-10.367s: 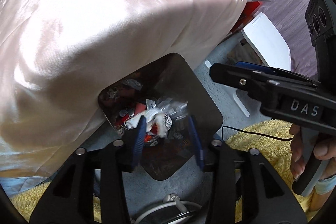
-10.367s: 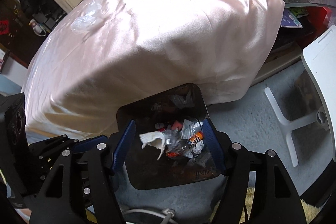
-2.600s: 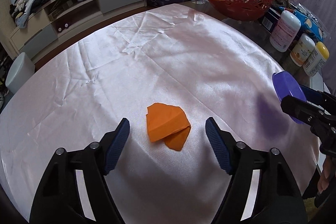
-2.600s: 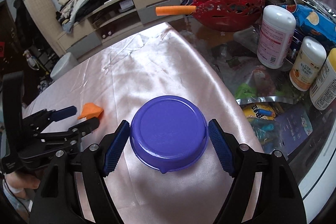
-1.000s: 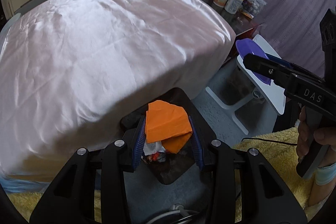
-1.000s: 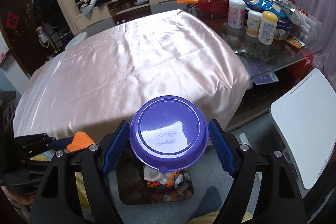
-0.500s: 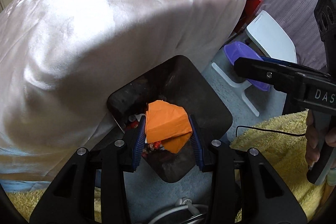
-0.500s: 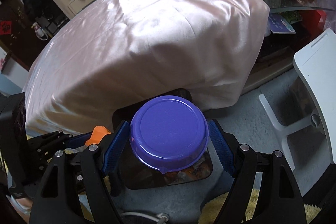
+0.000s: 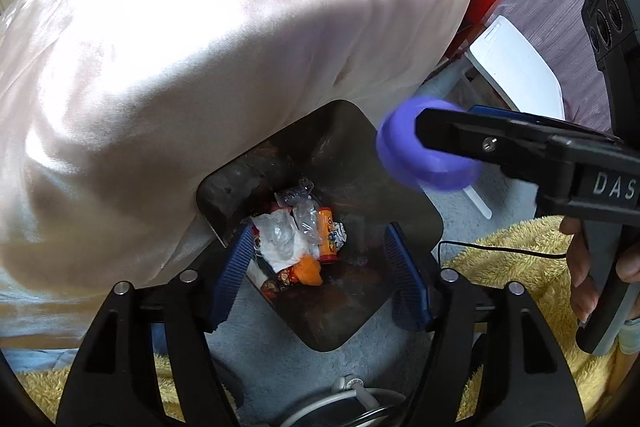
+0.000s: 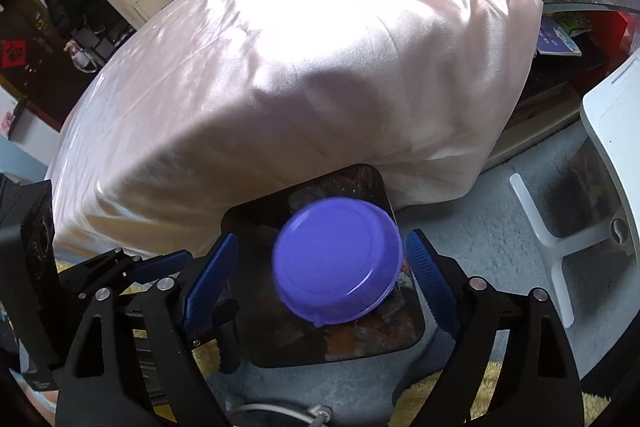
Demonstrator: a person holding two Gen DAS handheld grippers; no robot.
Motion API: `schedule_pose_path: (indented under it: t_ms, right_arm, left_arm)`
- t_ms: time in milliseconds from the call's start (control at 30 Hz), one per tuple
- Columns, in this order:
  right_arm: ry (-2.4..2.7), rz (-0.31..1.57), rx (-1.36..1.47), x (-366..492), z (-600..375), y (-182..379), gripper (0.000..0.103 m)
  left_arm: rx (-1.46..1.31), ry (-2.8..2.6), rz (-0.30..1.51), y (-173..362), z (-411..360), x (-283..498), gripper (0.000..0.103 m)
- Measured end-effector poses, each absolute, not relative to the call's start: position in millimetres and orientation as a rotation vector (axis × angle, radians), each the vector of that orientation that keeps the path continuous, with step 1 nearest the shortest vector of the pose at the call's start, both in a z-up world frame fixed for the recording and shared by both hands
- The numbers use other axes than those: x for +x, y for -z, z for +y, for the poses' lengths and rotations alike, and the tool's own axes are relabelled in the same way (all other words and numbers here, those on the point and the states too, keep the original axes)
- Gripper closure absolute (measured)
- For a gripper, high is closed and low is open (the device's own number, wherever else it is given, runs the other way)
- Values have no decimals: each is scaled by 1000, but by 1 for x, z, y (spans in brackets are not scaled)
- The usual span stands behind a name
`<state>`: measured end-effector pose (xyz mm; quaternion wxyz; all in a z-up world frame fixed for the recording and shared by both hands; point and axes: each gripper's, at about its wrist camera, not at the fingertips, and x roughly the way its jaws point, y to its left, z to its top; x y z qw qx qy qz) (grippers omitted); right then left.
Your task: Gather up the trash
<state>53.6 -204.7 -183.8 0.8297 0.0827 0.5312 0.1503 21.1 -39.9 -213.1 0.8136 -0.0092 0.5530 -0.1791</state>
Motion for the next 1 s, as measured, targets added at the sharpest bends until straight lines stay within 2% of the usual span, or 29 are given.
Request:
schedule_pose_path:
  t_ms: [67,100,233,367,667,1000]
  right_arm:
    - [-309,1110,186,54,-210,180,12]
    - [-299,1101,193,54,-214,177,4]
    - [-247,1032,182,45,-225,159,3]
    - [-193,904,129,29,-229,127,3]
    - [-49,652,51,-19,-224,55,3]
    - [36,574,31,-57,-219,7,3]
  left_arm:
    - [-27,370,1170,210,-35,19,30]
    - [-29,364,1165,209,-32,18,26]
    - [-53,352,1141,195,-19,15,20]
    - [-44,306,1044,162,-11,6,8]
    - [26,187,795,69,-1,-20,8]
    - [-34,165,643,3,7,-52,8]
